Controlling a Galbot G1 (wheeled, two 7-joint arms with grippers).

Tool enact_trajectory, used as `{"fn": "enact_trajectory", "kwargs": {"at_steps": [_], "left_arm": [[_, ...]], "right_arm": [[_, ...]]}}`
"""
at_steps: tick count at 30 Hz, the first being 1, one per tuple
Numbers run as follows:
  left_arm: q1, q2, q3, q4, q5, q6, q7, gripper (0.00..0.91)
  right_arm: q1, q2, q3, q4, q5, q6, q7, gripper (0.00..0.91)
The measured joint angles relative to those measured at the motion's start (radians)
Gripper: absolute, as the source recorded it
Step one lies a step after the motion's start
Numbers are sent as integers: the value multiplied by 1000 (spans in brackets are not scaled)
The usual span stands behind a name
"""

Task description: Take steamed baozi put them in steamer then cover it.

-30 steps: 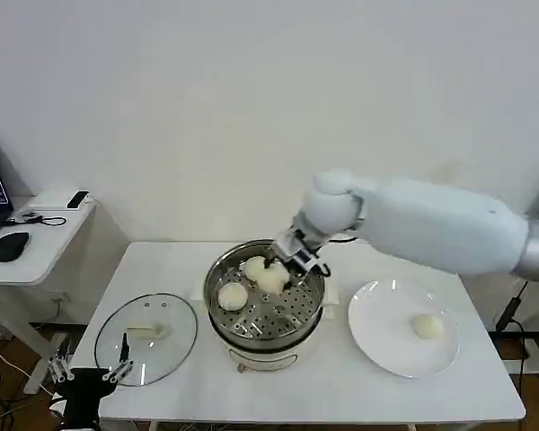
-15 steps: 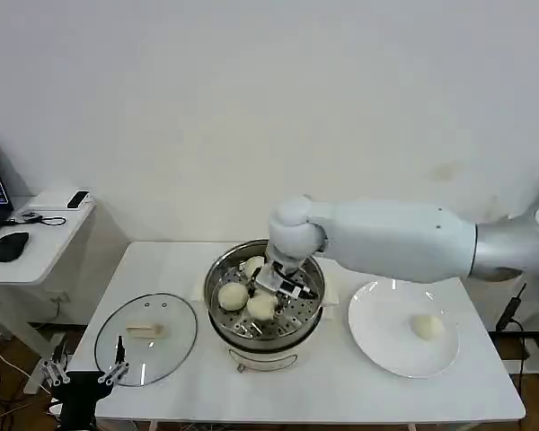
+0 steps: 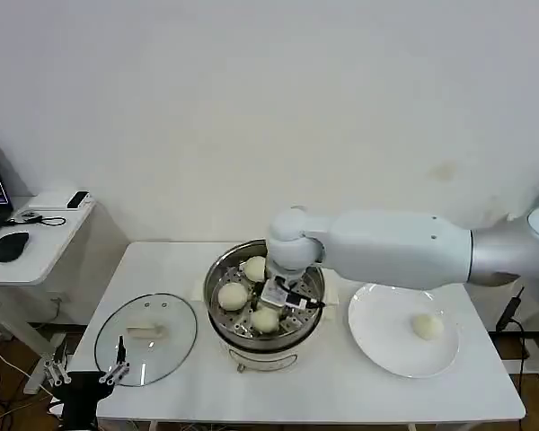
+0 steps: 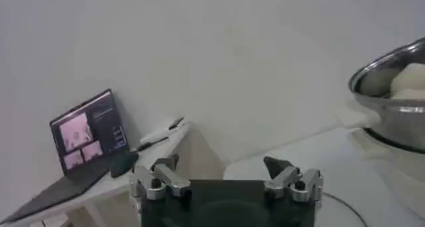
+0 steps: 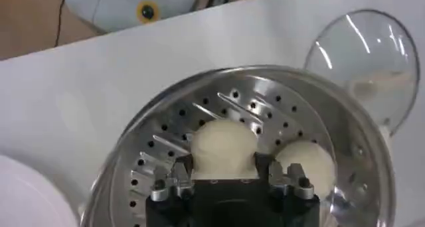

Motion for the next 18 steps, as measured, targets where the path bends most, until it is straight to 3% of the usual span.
{"fn": "enact_trajectory", "kwargs": {"at_steps": [3, 18], "left_arm": [[2, 1, 0, 0, -1, -1, 0, 907], [-4, 15, 4, -1, -1, -1, 0, 907]], "right_arm": [[-1, -2, -1, 2, -5, 10, -3, 897], [28, -44, 26, 12, -9, 23, 12, 907]]}}
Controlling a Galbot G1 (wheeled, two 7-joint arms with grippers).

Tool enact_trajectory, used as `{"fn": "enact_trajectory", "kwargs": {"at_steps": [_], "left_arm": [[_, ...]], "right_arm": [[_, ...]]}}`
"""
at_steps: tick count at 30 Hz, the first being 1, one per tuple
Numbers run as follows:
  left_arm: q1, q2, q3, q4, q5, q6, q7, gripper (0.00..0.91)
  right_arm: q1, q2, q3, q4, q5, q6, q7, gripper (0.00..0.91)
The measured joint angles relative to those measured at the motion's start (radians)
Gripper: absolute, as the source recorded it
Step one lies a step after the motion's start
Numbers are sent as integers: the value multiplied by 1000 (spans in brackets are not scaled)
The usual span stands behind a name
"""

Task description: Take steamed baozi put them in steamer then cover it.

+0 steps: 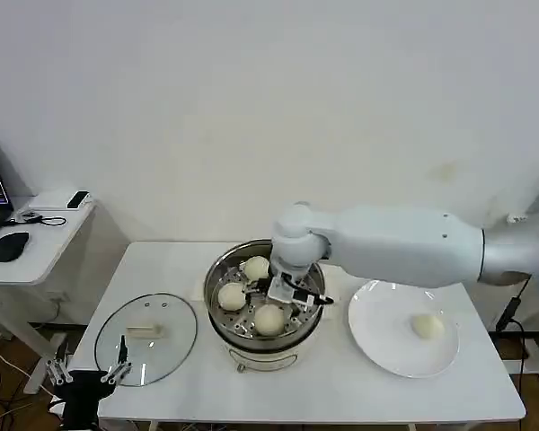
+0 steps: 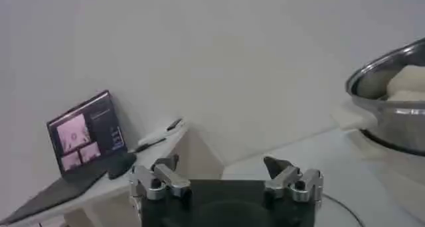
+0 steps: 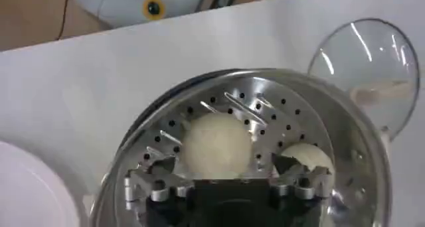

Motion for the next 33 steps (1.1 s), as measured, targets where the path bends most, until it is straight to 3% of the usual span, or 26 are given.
{"fn": "enact_trajectory", "kwargs": {"at_steps": [12, 24, 29, 33], "left_arm": [[-9, 28, 12, -4, -4, 1, 5, 907], [-36, 50, 42, 8, 0, 1, 9, 907], [-46, 57, 52, 15, 1, 3, 11, 907], [-49, 62, 57, 20, 2, 4, 13, 907]], "right_arm": [[66, -138, 61, 7, 46, -66, -3, 907], [48, -439, 64, 51, 40, -184, 19, 907], [-104, -581, 171, 60, 16, -222, 45, 907], [-322, -678, 345, 55, -16, -244, 64, 907]]}}
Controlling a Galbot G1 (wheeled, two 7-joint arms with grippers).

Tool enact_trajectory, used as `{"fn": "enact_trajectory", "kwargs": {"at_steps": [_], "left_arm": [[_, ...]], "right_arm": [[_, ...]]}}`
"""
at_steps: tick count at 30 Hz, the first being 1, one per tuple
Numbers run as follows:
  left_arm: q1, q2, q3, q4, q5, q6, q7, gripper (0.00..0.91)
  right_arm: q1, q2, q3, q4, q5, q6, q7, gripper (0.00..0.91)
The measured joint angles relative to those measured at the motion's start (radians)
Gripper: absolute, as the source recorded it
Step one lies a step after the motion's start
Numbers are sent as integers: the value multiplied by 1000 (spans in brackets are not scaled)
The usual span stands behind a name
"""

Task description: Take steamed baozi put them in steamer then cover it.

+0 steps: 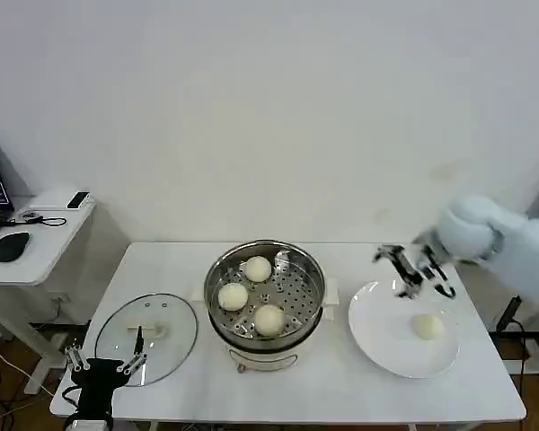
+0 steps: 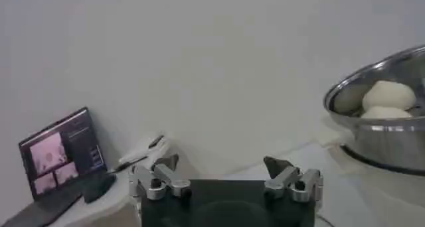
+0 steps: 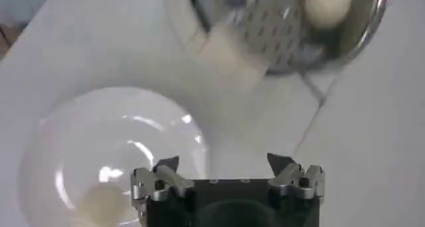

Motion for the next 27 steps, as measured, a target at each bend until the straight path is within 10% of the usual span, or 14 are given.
{"fn": "enact_trajectory", "kwargs": {"at_steps": [12, 27], "left_arm": [[-2, -2, 5, 21, 11, 0, 0, 907], [14, -18, -4, 23, 19, -2, -2, 907]], "right_arm": [[-595, -87, 520, -62, -111, -29, 20, 907], [-720, 12, 635, -216, -215, -25, 16, 907]]}}
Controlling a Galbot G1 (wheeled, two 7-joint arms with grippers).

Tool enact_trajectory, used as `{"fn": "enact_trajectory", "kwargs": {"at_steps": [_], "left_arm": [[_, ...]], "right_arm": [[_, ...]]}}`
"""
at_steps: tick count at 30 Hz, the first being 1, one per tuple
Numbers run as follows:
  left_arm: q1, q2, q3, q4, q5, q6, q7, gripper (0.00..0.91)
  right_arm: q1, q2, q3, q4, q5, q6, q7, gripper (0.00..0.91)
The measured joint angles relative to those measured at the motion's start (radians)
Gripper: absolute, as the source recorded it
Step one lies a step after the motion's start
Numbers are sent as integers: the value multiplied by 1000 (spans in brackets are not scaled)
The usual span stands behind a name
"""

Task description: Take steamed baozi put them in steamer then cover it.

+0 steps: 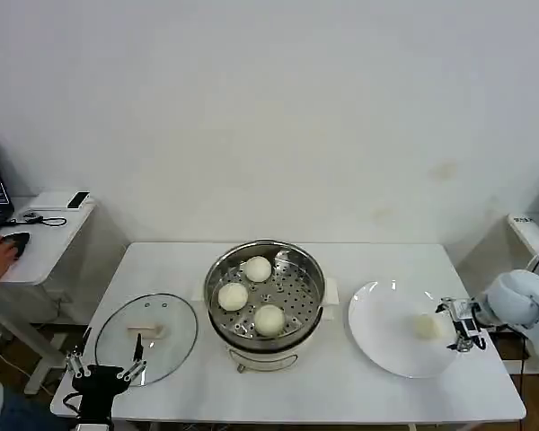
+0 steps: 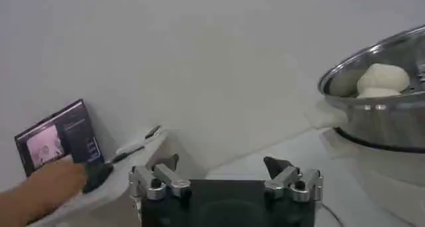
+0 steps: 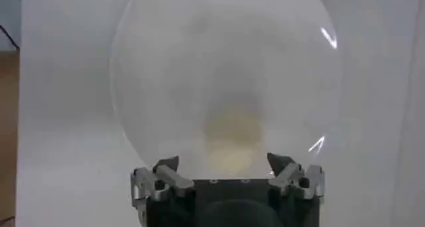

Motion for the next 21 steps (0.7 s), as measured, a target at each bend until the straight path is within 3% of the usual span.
{"fn": "enact_trajectory", "kwargs": {"at_steps": [15, 21], "left_arm": [[4, 0, -7, 4, 3, 1, 0, 907], [2, -1, -5, 8, 3, 1, 0, 907]], "right_arm": [[50, 115, -39, -122, -27, -18, 22, 907], [64, 127, -44, -139, -28, -32, 23, 766]]}}
